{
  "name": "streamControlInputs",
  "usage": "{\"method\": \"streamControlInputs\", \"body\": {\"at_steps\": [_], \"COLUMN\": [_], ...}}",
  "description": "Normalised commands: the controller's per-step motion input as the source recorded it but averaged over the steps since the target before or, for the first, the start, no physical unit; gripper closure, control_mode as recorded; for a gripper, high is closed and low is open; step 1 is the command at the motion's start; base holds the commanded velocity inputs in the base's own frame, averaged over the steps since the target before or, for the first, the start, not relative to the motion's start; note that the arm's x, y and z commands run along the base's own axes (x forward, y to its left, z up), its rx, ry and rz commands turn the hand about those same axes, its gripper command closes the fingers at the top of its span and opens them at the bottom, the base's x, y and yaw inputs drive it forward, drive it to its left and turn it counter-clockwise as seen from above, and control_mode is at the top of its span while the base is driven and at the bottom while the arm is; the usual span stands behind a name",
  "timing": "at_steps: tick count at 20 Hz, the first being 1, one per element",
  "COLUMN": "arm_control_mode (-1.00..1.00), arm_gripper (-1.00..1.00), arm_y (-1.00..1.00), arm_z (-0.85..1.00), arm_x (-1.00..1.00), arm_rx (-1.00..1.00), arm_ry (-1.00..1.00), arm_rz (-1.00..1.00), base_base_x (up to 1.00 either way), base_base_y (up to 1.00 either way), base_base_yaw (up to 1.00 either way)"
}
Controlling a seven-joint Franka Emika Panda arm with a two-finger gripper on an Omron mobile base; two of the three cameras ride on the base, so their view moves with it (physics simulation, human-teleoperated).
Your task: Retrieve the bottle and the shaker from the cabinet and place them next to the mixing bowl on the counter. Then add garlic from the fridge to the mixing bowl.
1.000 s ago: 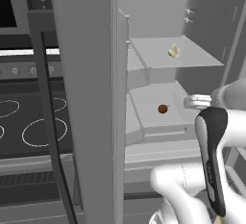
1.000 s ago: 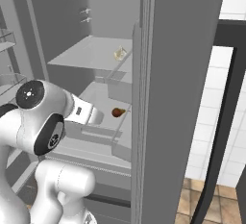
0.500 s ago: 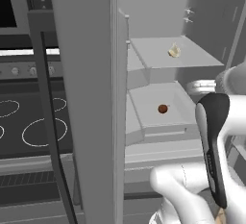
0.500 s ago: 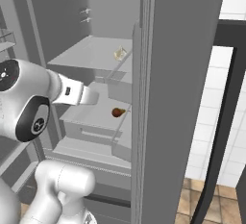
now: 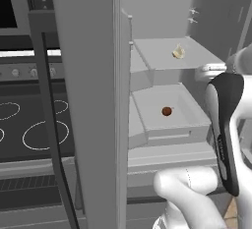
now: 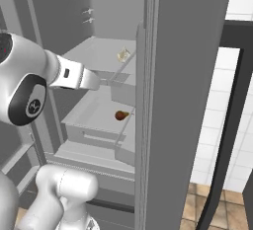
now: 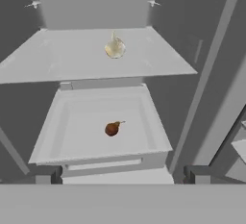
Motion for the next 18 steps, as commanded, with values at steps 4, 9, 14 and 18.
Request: {"method": "streamControlInputs", "body": {"at_steps": [4, 9, 14, 18], "arm_control_mode": [-1.0, -1.0, -1.0, -1.0], "arm_gripper": [-1.0, -1.0, -1.0, -1.0], "arm_y": [0.1, 0.11, 0.01, -0.05], "arm_z": [0.0, 0.0, 0.01, 0.14], "arm_x": [0.31, 0.27, 0.33, 0.47], "arm_rx": [-0.03, -0.06, -0.04, 0.0], "arm_ry": [-0.01, -0.09, -0.1, -0.01], "arm_rz": [0.0, 0.0, 0.0, 0.0], "base_base_x": [0.0, 0.0, 0.0, 0.0], "base_base_y": [0.0, 0.0, 0.0, 0.0], "base_base_yaw": [0.0, 0.0, 0.0, 0.0]}}
